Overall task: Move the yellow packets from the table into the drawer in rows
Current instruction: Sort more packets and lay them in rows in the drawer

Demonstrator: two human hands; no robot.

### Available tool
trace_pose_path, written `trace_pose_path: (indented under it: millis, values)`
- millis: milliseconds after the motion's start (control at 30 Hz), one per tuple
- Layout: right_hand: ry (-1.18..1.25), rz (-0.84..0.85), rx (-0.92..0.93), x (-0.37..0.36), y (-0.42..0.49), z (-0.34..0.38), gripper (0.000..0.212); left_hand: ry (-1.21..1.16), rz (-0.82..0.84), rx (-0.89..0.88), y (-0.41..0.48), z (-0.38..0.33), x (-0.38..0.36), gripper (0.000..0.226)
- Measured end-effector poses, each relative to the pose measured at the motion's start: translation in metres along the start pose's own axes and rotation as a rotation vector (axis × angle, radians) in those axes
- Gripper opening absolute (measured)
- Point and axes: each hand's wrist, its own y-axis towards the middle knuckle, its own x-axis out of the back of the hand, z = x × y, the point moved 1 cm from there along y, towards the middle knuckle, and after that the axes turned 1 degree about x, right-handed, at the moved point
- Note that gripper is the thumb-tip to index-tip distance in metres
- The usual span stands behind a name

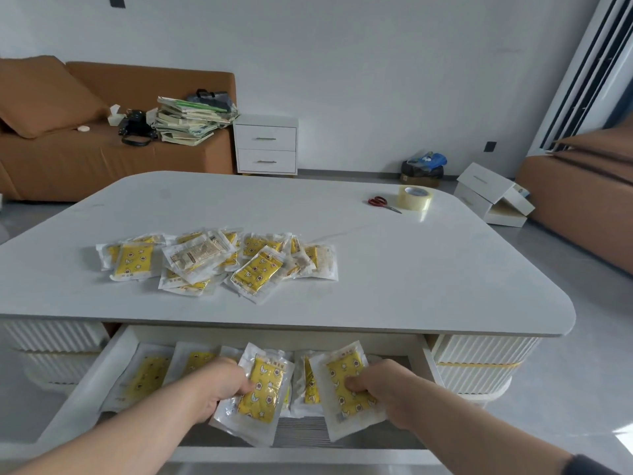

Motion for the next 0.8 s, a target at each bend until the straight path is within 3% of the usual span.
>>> trace_pose_path:
  millis: [133, 267, 300, 333, 400, 500, 633, 733, 800]
  values:
    - [0.01, -0.033, 0.0, -0.02, 0.021, 0.009, 0.037, 0.004, -0.038, 0.042, 0.021, 0.0, -0.011, 0.044]
    - [-0.088, -0.049, 0.081, -0.042, 0.037, 0.02, 0.023, -0.034, -0.059, 0.052, 0.044, -0.006, -0.017, 0.04]
    - [-0.068, -0.122, 0.079, -0.048, 0.041, 0.022, 0.024, -0.041, -0.064, 0.045, 0.048, -0.008, -0.019, 0.042]
    - [-0.144, -0.138, 0.101, -0.052, 0.039, 0.026, 0.031, -0.046, -0.07, 0.039, 0.053, -0.01, -0.021, 0.044]
    - [-0.6, -0.119, 0.239, -0.064, 0.04, 0.021, 0.042, -0.038, -0.087, 0.035, 0.059, -0.013, -0.024, 0.046]
    - [-0.736, -0.177, 0.208, -0.068, 0.049, 0.026, 0.046, -0.011, -0.106, 0.021, 0.072, -0.014, -0.028, 0.046]
    - [-0.749, -0.101, 0.14, -0.075, 0.054, 0.025, 0.044, 0.065, -0.106, 0.038, 0.078, -0.011, -0.032, 0.033]
    - [-0.304, -0.179, 0.085, -0.076, 0.061, 0.028, 0.021, 0.135, -0.129, 0.035, 0.081, -0.009, -0.031, 0.024]
    - [-0.454, -0.202, 0.118, -0.075, 0.058, 0.03, 0.015, 0.2, -0.148, 0.013, 0.081, -0.009, -0.029, 0.015]
